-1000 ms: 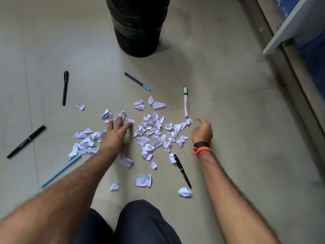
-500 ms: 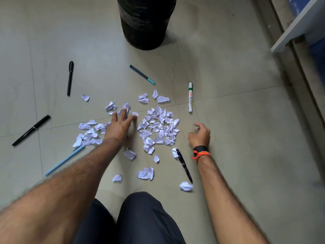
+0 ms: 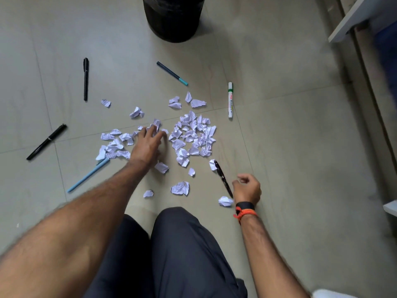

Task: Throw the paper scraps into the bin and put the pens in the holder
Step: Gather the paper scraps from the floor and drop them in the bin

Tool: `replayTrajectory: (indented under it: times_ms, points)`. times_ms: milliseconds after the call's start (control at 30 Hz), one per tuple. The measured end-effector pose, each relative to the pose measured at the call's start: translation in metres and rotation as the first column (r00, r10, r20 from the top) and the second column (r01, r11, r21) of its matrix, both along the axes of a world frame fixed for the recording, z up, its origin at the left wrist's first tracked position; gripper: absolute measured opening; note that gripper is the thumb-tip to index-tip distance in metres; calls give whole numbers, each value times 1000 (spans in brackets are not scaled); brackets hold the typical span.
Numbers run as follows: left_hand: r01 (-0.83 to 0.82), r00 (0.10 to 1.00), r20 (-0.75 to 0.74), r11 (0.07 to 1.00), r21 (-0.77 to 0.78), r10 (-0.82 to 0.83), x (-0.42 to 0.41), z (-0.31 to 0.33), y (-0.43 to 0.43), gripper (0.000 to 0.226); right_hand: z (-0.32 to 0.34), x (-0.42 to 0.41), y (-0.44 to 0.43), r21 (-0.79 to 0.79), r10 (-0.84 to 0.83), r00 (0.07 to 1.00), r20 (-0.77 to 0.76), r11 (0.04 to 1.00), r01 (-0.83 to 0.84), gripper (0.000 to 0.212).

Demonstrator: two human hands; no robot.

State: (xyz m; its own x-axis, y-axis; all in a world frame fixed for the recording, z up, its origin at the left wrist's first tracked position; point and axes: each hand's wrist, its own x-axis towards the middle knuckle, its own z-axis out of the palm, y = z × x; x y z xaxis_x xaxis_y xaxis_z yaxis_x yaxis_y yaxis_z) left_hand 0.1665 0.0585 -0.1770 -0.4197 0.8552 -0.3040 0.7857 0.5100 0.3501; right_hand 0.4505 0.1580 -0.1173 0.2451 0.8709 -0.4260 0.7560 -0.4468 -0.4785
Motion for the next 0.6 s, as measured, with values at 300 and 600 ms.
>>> replayTrajectory:
  times_ms: [300, 600]
  points:
    - [-83, 996, -29, 991, 102, 86, 32, 26, -32, 47, -20, 6, -69, -203, -171, 985, -10, 965, 166, 15]
    - [-124, 957, 229, 965, -232, 178, 50, 29, -81, 59, -21, -50, -48, -92, -28, 988, -151, 996, 14, 32]
